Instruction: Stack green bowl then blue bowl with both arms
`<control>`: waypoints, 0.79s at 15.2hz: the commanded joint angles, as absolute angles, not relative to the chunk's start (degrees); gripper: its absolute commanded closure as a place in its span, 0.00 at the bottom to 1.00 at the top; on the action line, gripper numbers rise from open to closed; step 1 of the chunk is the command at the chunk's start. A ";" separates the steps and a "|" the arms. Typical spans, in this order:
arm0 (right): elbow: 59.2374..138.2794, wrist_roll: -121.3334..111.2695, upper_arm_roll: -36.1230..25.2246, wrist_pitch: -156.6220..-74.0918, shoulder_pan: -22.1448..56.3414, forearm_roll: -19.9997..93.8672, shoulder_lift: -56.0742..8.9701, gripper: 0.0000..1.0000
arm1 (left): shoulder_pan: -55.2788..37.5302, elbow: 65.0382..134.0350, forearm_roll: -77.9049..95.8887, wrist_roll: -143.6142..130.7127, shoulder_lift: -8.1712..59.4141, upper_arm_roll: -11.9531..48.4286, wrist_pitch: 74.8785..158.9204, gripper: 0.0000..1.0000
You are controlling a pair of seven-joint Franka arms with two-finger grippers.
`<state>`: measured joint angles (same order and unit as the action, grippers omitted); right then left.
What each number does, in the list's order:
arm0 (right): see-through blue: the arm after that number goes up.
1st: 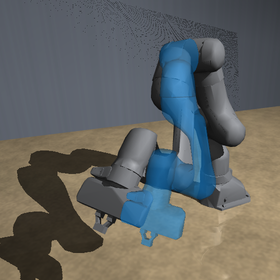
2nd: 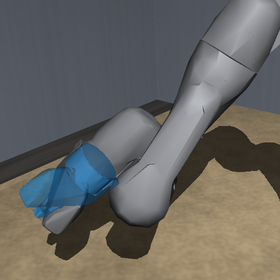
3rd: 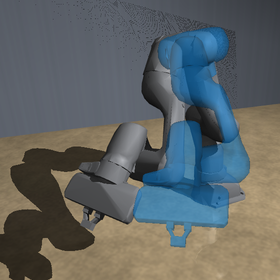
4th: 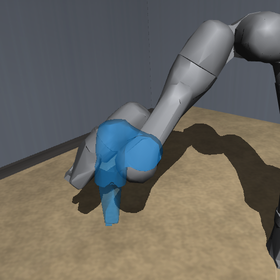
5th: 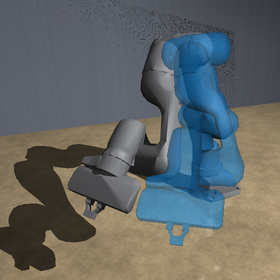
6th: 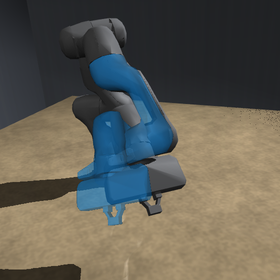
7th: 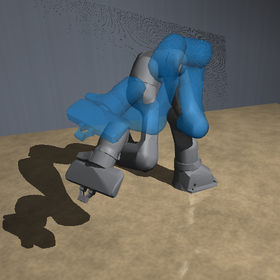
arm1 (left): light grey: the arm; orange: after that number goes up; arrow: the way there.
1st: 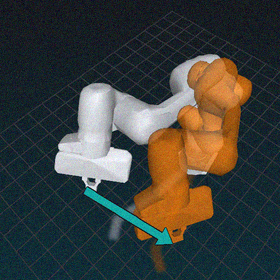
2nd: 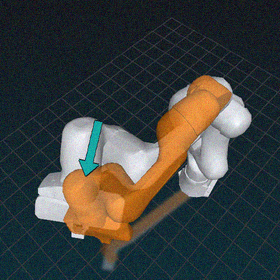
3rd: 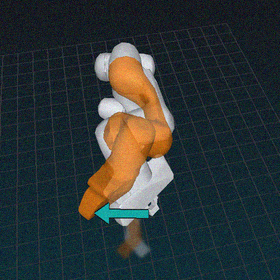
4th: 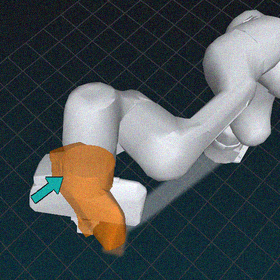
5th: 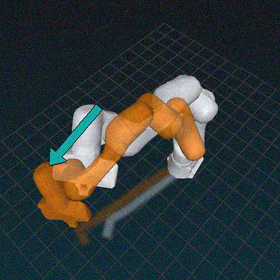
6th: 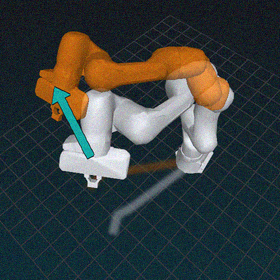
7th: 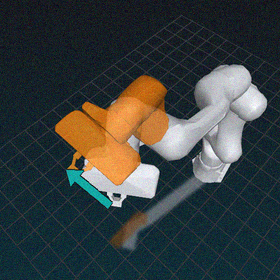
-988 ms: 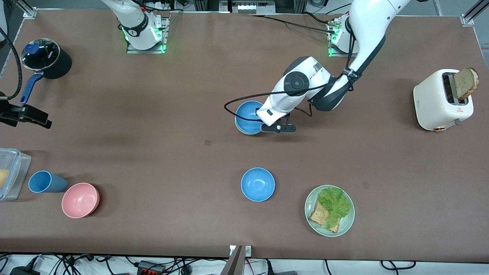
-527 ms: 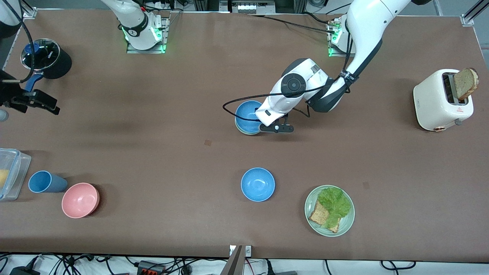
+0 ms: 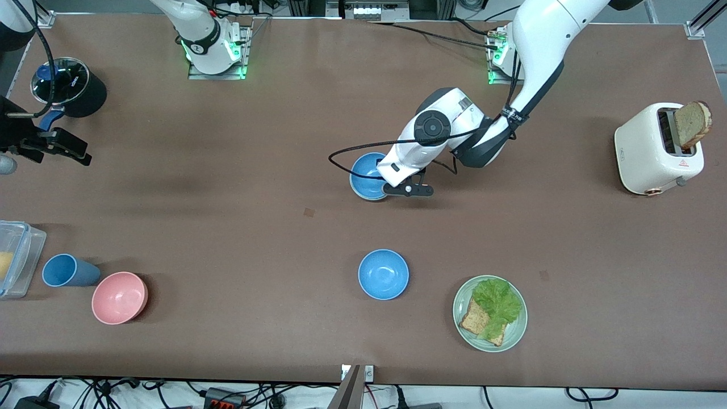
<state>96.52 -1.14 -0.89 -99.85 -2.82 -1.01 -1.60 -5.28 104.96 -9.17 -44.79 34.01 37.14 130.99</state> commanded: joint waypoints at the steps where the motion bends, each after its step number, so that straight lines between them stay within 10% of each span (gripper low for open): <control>1: 96.94 -1.50 -1.23 -100.20 -2.20 -1.41 -1.05 0.00 | -4.31 102.13 -10.11 -45.70 34.01 37.09 128.86 0.55; 12: 96.77 -1.93 -1.32 -100.20 -2.37 -1.23 -0.62 0.00 | 6.66 90.63 -9.67 -30.18 31.64 39.36 111.81 0.48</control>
